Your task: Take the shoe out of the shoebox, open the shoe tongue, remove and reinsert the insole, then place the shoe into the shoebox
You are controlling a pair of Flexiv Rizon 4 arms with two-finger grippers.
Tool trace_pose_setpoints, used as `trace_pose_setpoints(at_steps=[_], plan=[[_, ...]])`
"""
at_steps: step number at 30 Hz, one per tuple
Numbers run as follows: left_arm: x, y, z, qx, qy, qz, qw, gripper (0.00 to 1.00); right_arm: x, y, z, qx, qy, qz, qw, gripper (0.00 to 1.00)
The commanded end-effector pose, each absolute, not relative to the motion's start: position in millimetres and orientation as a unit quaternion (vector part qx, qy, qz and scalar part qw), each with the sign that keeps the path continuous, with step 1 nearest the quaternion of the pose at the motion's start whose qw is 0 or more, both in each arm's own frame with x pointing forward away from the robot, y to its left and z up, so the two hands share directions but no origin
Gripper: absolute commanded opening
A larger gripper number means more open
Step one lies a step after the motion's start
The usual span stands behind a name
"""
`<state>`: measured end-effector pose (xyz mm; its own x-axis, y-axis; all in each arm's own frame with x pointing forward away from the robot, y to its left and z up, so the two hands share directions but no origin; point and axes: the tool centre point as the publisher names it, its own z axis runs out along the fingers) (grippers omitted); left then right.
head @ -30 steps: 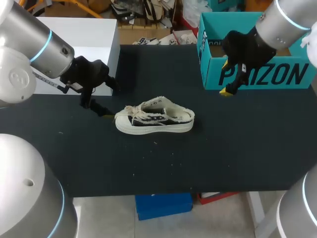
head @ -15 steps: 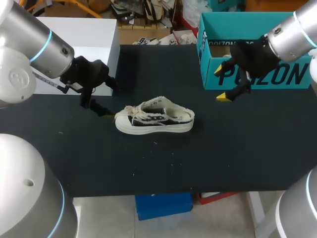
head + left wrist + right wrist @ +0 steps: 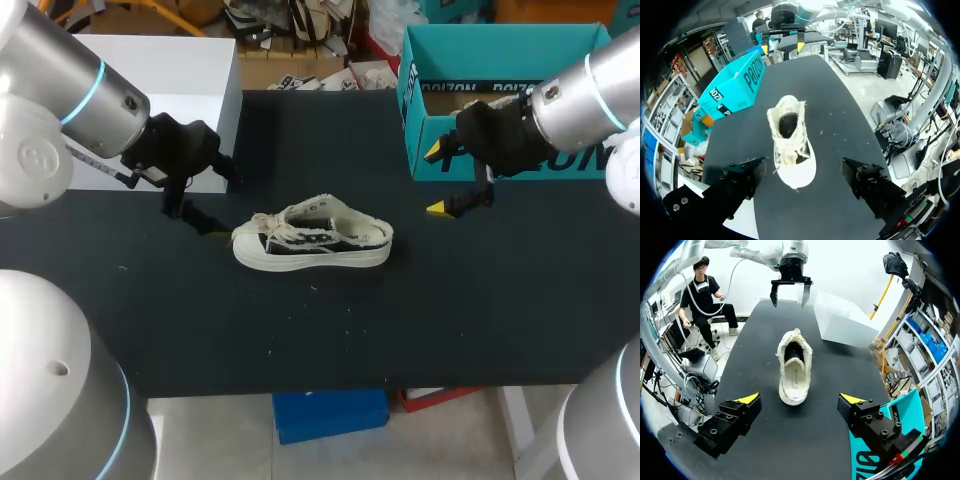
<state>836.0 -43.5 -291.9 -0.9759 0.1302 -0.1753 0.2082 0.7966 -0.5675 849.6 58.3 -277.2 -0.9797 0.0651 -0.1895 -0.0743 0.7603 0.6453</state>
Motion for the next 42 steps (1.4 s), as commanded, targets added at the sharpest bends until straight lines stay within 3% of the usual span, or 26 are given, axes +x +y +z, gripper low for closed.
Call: trace_pose_setpoints(at_steps=[1, 28, 42], plan=[[836, -44, -294, 0.09, 0.945, -0.307, 0.066, 1.0, 855, 68, -296, -0.009, 0.925, 0.362, 0.111, 1.0], [836, -44, -294, 0.09, 0.945, -0.307, 0.066, 1.0, 863, 134, -373, -0.044, 0.892, 0.444, 0.068, 1.0], [836, -44, -294, 0.09, 0.945, -0.307, 0.066, 1.0, 854, 151, -389, -0.016, 0.889, 0.454, 0.047, 1.0]])
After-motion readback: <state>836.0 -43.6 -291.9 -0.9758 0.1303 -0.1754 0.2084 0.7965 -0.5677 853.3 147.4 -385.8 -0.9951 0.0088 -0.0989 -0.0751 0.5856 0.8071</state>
